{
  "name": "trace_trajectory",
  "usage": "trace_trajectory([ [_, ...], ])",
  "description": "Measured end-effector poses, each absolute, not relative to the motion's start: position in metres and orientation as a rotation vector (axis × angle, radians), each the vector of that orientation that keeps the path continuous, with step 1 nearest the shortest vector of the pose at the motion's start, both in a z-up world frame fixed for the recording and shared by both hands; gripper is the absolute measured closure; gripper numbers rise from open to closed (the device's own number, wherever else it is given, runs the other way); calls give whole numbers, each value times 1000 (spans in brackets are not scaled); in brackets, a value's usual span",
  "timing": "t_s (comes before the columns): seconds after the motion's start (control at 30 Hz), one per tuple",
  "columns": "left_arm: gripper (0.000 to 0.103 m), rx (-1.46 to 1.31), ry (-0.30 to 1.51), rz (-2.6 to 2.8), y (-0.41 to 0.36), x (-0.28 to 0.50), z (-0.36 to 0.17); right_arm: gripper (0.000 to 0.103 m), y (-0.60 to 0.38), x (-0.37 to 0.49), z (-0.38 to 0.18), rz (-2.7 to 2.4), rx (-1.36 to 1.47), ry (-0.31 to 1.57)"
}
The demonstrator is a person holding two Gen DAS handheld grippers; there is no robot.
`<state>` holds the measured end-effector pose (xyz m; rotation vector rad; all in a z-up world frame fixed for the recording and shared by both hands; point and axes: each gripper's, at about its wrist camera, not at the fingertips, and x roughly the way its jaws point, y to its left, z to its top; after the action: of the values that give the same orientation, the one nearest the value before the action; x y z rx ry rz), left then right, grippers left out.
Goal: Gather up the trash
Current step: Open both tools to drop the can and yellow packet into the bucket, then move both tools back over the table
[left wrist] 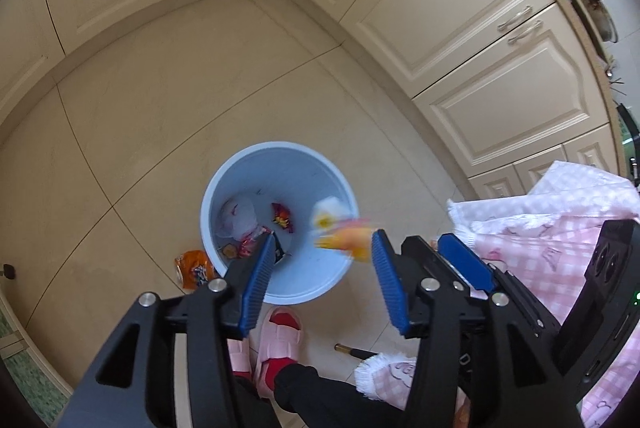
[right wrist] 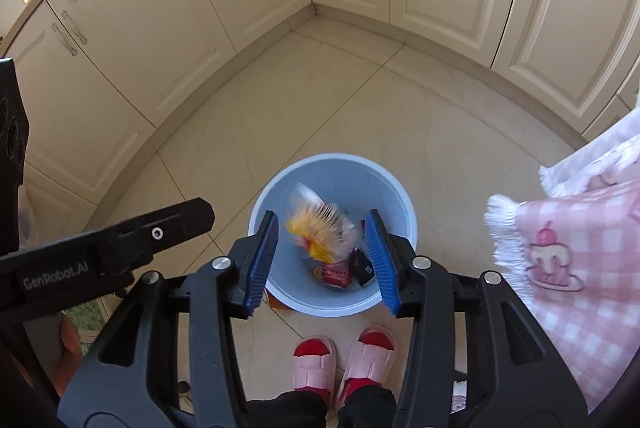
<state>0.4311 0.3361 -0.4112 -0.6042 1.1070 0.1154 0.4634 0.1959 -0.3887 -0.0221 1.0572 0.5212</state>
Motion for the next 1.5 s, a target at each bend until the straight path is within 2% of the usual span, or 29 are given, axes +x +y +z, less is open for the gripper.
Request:
trace_trajectory([
  [0.17, 53, -570, 1039, 80, 315, 419, -363, 57, 169, 449, -333, 490, -12, 968],
  [0.3, 51, -516, 946, 18, 283, 408, -300, 55, 133, 427, -274, 443, -7, 859],
  [0.53, 46, -377, 769, -180, 175, 390, -186, 50, 16, 379, -163, 283, 53, 648],
  [0.73, 38, -282, 708, -361, 58, 386, -129, 45, -116, 351, -119, 99, 113, 550],
  [0.97, 37, -141, 771, -521, -88, 403, -126, 44, -254, 326, -127, -98, 186, 566],
  [1.1, 36, -55, 817, -540, -140, 408, -142, 43, -309, 317, -138, -174, 221, 584],
  [1.5, 37, 147, 992, -359, -189, 456, -206, 36, -389, 332, -165, -276, 321, 624],
])
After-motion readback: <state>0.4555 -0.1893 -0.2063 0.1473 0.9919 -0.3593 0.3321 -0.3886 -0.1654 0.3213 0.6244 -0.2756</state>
